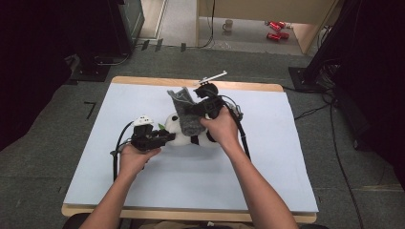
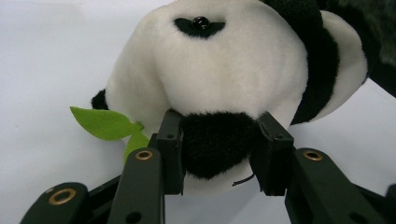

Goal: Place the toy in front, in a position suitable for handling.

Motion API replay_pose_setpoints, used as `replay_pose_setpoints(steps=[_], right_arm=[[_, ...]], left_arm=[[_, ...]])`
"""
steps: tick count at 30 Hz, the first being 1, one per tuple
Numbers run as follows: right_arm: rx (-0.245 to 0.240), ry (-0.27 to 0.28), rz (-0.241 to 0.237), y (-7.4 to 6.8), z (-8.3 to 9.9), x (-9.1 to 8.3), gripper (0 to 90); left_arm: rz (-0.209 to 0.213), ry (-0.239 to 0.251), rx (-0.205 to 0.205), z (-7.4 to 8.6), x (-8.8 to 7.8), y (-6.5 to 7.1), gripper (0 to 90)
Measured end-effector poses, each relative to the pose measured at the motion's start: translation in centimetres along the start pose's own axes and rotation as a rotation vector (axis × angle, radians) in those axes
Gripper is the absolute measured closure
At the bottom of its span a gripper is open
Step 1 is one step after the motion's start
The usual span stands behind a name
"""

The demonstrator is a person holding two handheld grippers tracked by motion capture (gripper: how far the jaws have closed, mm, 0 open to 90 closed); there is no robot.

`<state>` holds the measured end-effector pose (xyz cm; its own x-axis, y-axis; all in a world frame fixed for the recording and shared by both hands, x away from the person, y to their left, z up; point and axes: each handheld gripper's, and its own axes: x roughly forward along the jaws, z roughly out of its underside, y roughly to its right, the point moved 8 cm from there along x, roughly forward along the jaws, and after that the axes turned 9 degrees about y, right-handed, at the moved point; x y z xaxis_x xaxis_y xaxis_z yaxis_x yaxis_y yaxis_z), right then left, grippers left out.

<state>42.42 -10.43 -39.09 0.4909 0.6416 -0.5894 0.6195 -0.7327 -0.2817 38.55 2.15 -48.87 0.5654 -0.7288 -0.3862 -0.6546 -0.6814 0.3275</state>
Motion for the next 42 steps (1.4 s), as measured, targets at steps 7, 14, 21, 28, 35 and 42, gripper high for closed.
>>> replay_pose_setpoints(steps=[7,14,21,28,35,42], right_arm=[[-0.021,-0.086,-0.03,-1.8,1.8,3.6,76.4],[-0.023,-0.098,-0.001,-0.3,2.8,2.6,76.5],[-0.005,-0.089,0.04,2.6,4.3,-0.2,76.9],[-0.006,-0.09,0.086,4.7,4.8,-2.9,76.9],[-0.004,-0.087,0.089,5.5,4.9,-3.8,77.0],[0.009,-0.07,0.089,5.8,4.5,-4.5,76.9]], left_arm=[[-0.021,-0.009,0.012,-0.2,0.0,0.2,60.5],[-0.018,-0.015,0.012,-0.1,0.1,0.1,60.7],[-0.007,-0.023,0.022,0.1,0.1,0.0,61.0],[0.002,-0.03,0.018,0.3,0.1,-0.1,61.2],[0.012,-0.036,0.025,0.4,0.0,-0.2,61.1],[0.022,-0.037,0.022,0.5,-0.1,-0.3,61.0]])
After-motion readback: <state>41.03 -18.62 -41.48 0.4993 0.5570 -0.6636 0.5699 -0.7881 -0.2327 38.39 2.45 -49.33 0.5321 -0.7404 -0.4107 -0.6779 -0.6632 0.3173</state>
